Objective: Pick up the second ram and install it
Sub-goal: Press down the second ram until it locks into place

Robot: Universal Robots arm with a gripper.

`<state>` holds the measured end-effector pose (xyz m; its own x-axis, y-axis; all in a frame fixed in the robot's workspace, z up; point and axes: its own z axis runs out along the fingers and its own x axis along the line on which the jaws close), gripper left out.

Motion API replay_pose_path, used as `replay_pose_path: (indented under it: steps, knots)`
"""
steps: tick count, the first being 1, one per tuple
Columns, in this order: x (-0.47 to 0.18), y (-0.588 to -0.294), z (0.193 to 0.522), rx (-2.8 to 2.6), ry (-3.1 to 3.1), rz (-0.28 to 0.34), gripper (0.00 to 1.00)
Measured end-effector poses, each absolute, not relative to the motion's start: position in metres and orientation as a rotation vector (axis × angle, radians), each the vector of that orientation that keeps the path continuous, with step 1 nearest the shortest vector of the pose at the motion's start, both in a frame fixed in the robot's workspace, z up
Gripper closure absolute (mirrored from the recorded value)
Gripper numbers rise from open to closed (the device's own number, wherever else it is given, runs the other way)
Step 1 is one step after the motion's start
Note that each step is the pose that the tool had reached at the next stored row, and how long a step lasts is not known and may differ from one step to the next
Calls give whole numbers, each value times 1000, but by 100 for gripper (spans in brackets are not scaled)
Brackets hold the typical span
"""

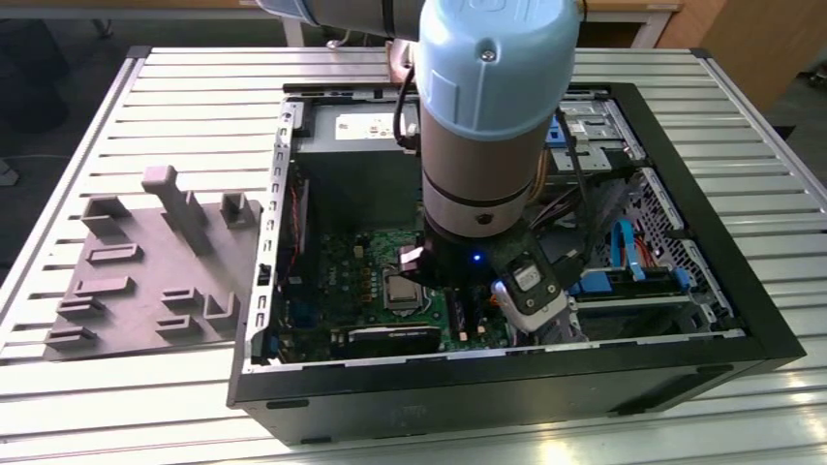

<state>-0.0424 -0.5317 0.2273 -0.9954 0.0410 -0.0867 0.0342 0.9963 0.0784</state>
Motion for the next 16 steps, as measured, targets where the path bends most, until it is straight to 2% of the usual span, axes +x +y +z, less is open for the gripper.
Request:
replay_pose_path:
  steps: [16]
  knots:
    - [-42, -532, 221, 57, 3050, 117, 89]
